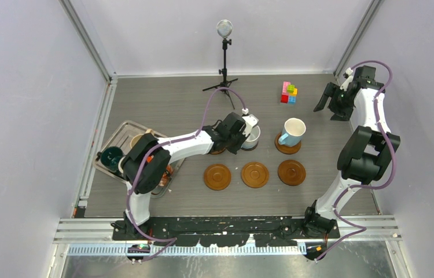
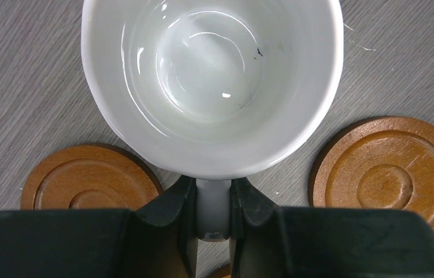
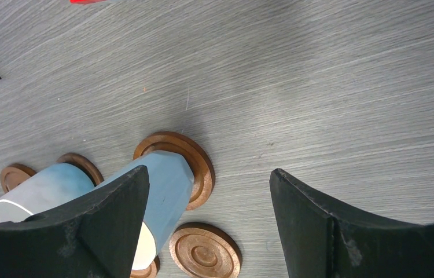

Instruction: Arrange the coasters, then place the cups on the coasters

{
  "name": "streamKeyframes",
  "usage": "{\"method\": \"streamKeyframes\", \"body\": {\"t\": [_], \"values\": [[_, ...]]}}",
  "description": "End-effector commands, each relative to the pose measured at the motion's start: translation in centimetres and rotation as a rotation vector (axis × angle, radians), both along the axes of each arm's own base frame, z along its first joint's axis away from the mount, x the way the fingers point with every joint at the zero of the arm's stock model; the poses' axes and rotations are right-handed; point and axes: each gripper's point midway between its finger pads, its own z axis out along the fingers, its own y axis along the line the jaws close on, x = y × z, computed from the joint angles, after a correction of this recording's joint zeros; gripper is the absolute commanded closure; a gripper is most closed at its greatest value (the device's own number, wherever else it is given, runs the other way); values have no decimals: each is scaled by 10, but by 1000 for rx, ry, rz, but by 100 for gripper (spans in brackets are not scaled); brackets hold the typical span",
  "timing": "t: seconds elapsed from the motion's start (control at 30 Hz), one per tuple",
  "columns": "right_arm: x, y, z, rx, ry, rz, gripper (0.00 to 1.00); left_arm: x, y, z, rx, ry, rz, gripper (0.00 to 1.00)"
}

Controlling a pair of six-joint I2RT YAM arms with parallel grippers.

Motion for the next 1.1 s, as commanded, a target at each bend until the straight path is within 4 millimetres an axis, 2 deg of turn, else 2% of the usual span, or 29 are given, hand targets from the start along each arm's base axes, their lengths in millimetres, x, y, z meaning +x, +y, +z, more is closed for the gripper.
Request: {"method": "streamKeyframes", "body": {"t": [0.0,0.17,0.3,0.37,0.43,0.53,0.63,0.77,0.9,1.07], "values": [[0,-2,25,-28,-74,-5,19,18,-20,29,-111,-84,33,96],[-1,-3,26,-30,-74,-5,19,16,-19,27,-109,-72,34,86],[0,-2,26,-30,-75,-4,19,13,-18,29,-111,-63,26,68],[-1,-2,25,-31,-74,-1,19,11,-18,33,-114,-64,24,54],[0,-3,25,-34,-73,1,19,10,-14,37,-111,-68,25,47],[0,-3,25,-36,-75,3,19,5,-6,51,-111,-80,21,35],[-1,-3,25,-36,-74,8,19,-9,7,66,-107,-77,-7,21],[-2,-1,24,-28,-75,16,19,-30,40,84,-115,-8,-34,2],[-1,2,24,-15,-79,30,19,-31,89,108,-109,59,-8,0],[2,4,24,-5,-84,37,19,-15,158,135,-74,94,54,0]]}}
